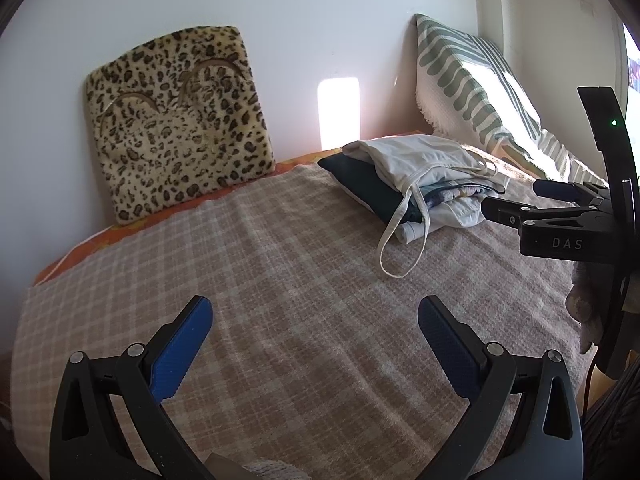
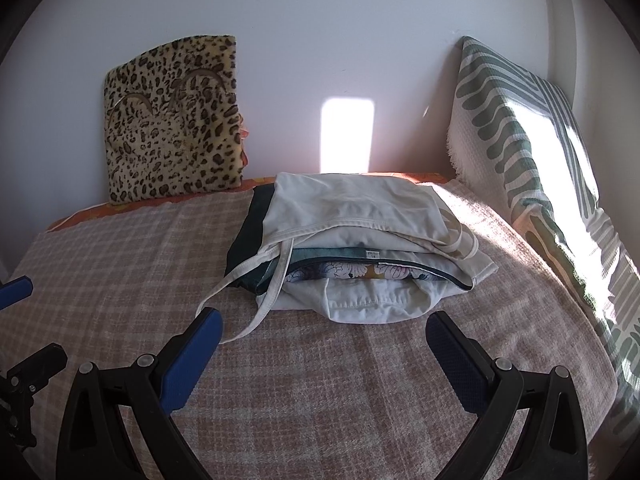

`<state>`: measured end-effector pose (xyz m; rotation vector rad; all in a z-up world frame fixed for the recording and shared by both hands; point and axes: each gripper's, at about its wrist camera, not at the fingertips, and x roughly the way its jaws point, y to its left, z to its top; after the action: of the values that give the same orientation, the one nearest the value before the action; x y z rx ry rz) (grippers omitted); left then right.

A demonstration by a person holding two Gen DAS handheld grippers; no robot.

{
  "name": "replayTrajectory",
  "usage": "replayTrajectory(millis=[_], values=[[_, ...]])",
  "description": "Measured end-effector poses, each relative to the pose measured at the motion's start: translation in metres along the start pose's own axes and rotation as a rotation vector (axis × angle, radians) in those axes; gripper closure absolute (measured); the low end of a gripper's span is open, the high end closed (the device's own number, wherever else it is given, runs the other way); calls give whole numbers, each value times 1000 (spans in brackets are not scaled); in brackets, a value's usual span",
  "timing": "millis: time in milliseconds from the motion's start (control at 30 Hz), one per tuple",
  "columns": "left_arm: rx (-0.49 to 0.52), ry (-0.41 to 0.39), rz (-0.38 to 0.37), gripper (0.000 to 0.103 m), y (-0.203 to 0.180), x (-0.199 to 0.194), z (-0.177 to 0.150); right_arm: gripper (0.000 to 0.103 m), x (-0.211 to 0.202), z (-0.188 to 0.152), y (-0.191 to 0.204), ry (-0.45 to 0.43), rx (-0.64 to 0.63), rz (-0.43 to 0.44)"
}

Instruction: Fold small clothes

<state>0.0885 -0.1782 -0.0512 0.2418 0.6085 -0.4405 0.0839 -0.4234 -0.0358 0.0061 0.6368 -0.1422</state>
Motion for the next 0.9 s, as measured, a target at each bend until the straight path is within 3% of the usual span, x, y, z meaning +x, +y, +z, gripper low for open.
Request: replayTrajectory(millis=[900], values=[[6, -3, 6, 1, -4, -1, 0, 0, -2, 1, 1, -2, 4, 3]])
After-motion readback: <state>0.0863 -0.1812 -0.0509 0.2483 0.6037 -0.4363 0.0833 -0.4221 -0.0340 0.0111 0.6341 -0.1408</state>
